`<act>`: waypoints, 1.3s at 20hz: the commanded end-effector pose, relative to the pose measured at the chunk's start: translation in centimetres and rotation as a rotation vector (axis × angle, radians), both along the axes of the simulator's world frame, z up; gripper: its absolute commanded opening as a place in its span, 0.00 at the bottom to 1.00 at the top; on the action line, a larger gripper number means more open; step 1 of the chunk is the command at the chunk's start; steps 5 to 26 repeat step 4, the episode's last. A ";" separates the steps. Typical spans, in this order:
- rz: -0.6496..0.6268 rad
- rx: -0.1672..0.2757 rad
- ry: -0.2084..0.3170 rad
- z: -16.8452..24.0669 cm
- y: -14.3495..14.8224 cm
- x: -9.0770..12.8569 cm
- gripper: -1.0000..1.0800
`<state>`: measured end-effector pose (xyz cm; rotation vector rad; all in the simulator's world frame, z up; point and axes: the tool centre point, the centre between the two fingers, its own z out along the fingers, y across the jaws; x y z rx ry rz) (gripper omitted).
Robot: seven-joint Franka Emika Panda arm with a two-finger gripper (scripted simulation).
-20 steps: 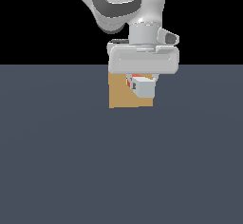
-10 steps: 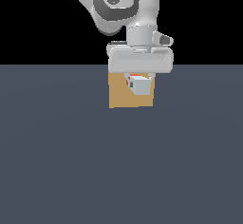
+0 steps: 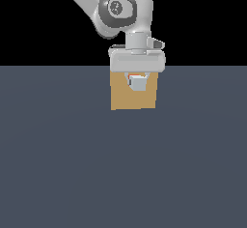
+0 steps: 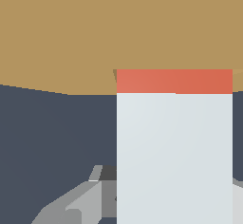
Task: Insert the peg into the horizontal hole in a box.
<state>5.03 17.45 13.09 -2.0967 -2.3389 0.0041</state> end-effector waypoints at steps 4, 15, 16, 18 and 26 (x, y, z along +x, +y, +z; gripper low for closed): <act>0.002 0.002 -0.005 0.2 0.8 0.2 0.00; 0.002 0.002 -0.005 0.2 0.8 0.2 0.00; 0.002 0.002 -0.005 0.2 0.8 0.2 0.00; 0.002 0.002 -0.005 0.2 0.8 0.2 0.00; 0.002 0.002 -0.005 0.2 0.8 0.2 0.00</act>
